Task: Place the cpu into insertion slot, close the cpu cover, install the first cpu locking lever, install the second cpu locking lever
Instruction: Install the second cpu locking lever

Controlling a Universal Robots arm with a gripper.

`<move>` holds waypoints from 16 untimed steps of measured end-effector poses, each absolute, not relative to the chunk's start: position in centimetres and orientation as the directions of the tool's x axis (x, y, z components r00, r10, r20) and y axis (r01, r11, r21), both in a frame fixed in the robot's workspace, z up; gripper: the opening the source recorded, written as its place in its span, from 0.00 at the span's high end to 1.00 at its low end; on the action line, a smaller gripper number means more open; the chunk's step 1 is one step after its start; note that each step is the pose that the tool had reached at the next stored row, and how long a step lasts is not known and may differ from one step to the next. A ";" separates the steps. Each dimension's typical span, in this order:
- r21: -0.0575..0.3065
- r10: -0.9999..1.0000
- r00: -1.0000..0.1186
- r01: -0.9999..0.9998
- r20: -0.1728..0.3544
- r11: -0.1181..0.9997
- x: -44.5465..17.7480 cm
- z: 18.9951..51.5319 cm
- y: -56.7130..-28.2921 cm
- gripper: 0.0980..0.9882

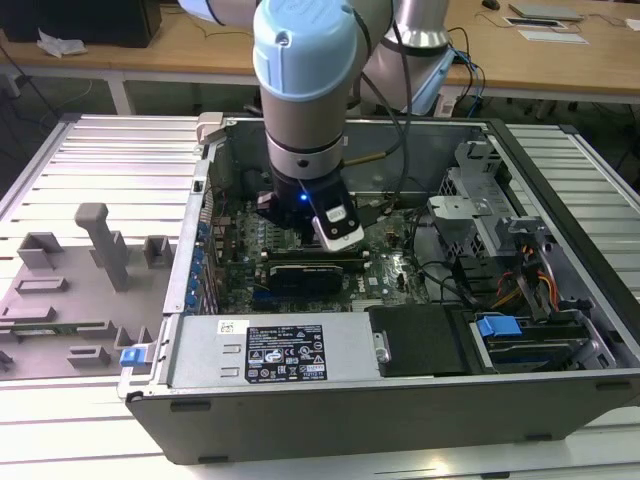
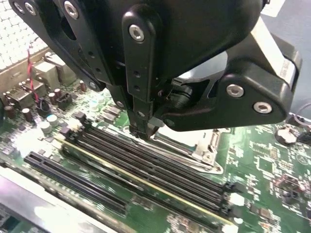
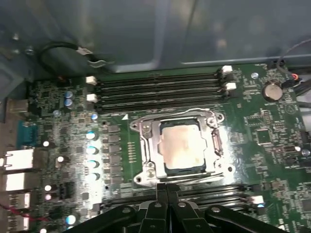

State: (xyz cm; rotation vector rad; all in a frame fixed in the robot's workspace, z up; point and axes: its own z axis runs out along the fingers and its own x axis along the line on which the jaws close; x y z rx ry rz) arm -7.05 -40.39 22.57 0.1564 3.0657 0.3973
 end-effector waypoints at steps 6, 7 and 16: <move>0.252 0.106 -0.994 0.095 -0.029 0.963 -6.1 22.6 -39.7 0.99; 0.249 0.106 -0.994 0.095 -0.029 0.964 -6.0 22.6 -39.5 0.99; 0.158 0.103 -0.994 0.096 -0.037 0.983 -5.8 22.5 -36.4 0.99</move>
